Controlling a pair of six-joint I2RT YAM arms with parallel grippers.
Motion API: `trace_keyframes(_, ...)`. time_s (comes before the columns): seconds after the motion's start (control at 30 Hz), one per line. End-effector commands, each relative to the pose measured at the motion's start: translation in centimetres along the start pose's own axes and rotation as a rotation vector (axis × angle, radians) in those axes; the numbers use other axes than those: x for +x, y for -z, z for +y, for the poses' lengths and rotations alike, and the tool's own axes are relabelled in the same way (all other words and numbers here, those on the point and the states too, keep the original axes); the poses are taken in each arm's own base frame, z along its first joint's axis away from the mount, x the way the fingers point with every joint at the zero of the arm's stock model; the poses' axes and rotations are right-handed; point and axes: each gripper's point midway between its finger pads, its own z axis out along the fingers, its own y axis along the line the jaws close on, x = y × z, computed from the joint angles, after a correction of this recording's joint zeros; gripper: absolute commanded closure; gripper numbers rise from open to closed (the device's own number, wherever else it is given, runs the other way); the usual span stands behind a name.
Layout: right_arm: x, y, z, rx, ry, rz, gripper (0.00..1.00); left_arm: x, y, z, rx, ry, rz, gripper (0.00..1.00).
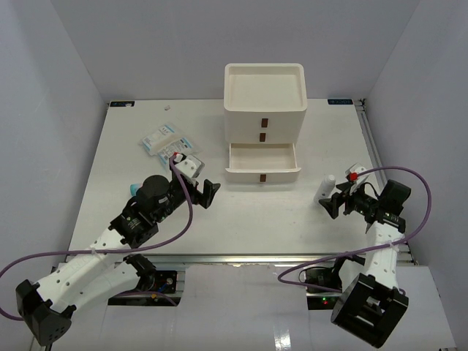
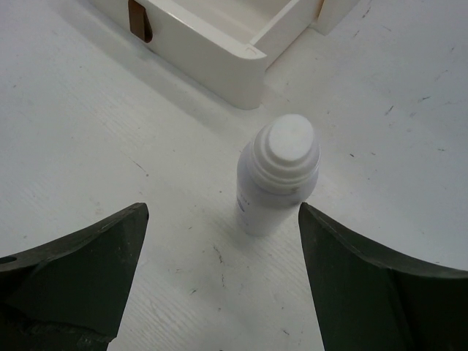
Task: Organize the makeup
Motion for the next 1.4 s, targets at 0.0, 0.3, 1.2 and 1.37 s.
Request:
trace_keyframes(0.0, -0.4, -0.9, -1.3, 0.025, 0.093, -0.087, 0.1, -0.6, 0.3, 0.0, 0.009, -0.01, -0.024, 0.02)
trace_keyframes(0.3, 1.8, -1.6, -3.4, 0.11, 0.017, -0.056, 0.1, -1.0, 0.6, -0.1, 0.015, -0.008, -0.041, 0.02)
trace_keyframes(1.2, 2.0, -5.7, -4.1, 0.085, -0.122, -0.004, 0.18, -0.6, 0.4, 0.4, 0.002, -0.007, -0.031, 0.02)
trace_keyframes(1.37, 1.9, -5.7, -4.1, 0.072, -0.12, 0.003, 0.41, -0.6, 0.4, 0.4, 0.001, -0.008, -0.029, 0.02)
